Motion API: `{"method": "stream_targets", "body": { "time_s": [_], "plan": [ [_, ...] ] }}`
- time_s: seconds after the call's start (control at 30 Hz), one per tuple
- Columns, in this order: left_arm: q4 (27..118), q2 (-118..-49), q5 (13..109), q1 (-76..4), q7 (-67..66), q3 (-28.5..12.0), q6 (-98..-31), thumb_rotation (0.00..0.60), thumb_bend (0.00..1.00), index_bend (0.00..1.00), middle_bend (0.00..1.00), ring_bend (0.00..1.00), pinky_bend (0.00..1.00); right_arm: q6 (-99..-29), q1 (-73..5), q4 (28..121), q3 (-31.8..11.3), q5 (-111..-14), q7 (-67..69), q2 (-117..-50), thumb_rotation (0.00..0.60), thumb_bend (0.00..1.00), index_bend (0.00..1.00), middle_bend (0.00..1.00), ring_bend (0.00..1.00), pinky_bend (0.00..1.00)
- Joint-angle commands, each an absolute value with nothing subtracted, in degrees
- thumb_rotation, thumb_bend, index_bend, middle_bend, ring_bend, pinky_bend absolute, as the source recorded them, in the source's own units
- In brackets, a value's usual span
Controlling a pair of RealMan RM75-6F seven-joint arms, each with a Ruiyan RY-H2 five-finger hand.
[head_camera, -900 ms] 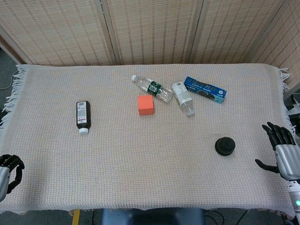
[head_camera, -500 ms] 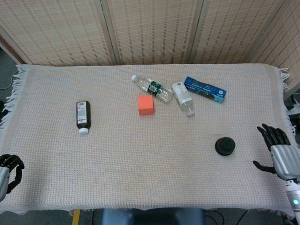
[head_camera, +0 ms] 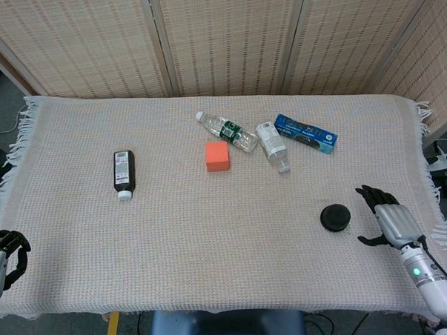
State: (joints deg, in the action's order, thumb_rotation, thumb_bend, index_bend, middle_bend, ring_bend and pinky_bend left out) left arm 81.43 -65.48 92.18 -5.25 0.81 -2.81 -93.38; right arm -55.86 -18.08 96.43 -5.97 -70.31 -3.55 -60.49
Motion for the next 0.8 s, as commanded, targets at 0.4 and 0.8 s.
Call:
{"method": "stream_targets", "body": {
  "time_s": [0.4, 0.8],
  "plan": [
    [81.5, -65.0, 91.9, -4.8, 2.0, -3.2, -94.4, 0.600, 0.61, 0.60, 0.47, 0.36, 0.56, -43.7, -29.9, 95.0, -5.4, -52.2, -17.1, -64.2, 0.600, 0.10, 0.00, 0.00, 0.00, 0.10],
    [81.6, -64.9, 91.9, -4.7, 2.1, -3.3, -94.5, 0.600, 0.61, 0.60, 0.47, 0.36, 0.56, -40.2, -34.9, 90.9, -3.2, -44.5, -19.4, -67.6, 0.600, 0.10, 0.00, 0.00, 0.00, 0.10]
  ]
}}
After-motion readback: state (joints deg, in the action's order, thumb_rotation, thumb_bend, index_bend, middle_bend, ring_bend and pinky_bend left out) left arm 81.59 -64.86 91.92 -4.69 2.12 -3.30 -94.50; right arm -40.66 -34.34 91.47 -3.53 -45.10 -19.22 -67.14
